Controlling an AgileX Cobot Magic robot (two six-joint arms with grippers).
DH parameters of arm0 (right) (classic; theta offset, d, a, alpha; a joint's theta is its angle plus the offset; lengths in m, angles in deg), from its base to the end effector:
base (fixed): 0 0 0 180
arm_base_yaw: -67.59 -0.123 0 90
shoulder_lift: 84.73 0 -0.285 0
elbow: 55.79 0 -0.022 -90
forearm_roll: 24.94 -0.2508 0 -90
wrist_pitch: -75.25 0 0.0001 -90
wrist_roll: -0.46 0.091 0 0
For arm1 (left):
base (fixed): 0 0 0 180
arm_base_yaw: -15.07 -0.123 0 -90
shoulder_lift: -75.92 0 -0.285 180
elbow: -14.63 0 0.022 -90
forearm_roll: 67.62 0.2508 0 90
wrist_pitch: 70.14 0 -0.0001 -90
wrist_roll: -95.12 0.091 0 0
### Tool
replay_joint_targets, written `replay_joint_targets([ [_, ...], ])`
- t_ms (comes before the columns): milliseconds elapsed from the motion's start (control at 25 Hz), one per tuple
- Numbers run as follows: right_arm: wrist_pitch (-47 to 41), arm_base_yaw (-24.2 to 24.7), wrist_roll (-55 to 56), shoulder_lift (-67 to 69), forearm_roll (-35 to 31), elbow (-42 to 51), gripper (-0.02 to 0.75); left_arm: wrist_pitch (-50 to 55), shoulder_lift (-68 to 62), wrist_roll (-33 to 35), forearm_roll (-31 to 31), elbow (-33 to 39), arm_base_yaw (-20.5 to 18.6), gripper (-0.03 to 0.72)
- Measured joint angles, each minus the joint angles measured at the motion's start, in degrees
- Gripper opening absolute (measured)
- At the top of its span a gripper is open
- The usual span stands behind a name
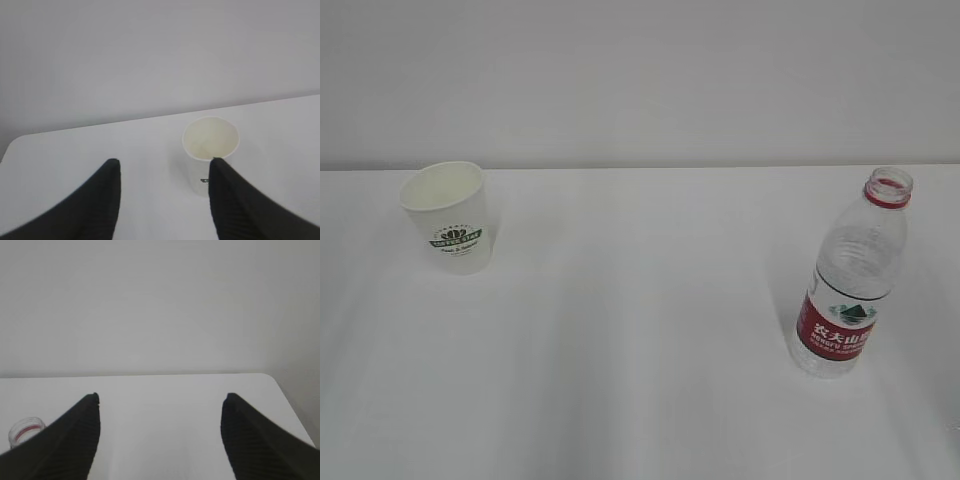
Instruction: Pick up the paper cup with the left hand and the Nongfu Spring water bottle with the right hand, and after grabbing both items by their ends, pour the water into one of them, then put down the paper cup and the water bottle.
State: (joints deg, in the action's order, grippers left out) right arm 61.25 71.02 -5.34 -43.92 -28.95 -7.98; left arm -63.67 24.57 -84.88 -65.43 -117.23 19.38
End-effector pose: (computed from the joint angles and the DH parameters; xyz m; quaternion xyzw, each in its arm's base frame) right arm 0.1231 -0.0058 0.3174 0.0051 0.7803 -0.0225 0.6249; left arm 0.1600 -0.0117 0.3008 0.0439 0.7972 -0.0095 0.6021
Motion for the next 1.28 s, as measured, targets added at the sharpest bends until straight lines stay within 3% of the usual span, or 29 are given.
replay_joint_targets([
  [400,4.6,0.0,0.0,5.2,0.0,0.0,0.568,-6.5,-7.1,0.0,0.0,0.0,0.0,0.411],
  [640,10.0,0.0,0.0,5.6,0.0,0.0,0.568,-8.6,-10.9,0.0,-4.6,0.0,0.0,0.378],
  [960,18.0,0.0,3.5,6.4,0.0,3.7,0.568,-13.2,-14.9,0.0,-5.3,0.3,0.0,0.36],
  [1160,24.8,0.0,6.5,6.6,0.2,9.4,0.568,-20.7,-16.0,-0.4,-5.4,5.5,0.0,0.359],
  [1280,27.2,0.0,10.6,6.6,5.3,11.4,0.568,-26.1,-16.0,-1.1,-5.3,8.9,0.0,0.358],
])
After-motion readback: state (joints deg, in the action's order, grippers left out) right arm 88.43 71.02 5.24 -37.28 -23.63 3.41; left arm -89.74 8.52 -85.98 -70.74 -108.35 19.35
